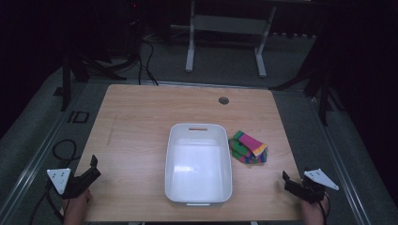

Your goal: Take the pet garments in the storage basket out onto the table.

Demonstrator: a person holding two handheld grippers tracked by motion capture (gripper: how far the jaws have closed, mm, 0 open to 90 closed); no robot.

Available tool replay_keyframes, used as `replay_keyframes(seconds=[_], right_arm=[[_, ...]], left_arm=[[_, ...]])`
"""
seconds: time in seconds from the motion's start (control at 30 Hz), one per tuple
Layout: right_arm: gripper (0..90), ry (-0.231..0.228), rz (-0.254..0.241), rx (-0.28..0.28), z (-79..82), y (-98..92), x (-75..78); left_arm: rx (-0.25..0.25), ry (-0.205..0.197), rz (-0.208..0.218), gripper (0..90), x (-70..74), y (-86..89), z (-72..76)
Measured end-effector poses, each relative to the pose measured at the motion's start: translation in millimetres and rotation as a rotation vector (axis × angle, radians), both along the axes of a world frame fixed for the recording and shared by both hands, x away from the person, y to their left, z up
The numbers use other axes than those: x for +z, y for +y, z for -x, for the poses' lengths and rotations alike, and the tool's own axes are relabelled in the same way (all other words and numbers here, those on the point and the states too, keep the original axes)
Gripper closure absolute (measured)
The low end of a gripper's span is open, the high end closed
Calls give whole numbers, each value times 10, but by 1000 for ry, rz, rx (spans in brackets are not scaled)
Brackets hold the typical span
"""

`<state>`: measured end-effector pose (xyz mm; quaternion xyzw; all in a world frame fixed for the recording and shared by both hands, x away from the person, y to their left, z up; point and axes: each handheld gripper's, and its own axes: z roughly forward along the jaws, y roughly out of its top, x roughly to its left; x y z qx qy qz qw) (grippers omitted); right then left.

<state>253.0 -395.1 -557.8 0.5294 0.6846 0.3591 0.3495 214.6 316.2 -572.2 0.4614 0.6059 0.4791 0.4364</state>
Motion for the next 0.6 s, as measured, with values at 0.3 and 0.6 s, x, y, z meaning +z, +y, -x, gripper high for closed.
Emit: replay_keyframes(seconds=[0.3,0.6], right_arm=[[126,-69,-21,-53,74,-29,9],[130,-58,-1,-51,56,-10,5]], left_arm=[[-1,0,1,18,0,1,0],[0,-1,6,19,1,3,-3]])
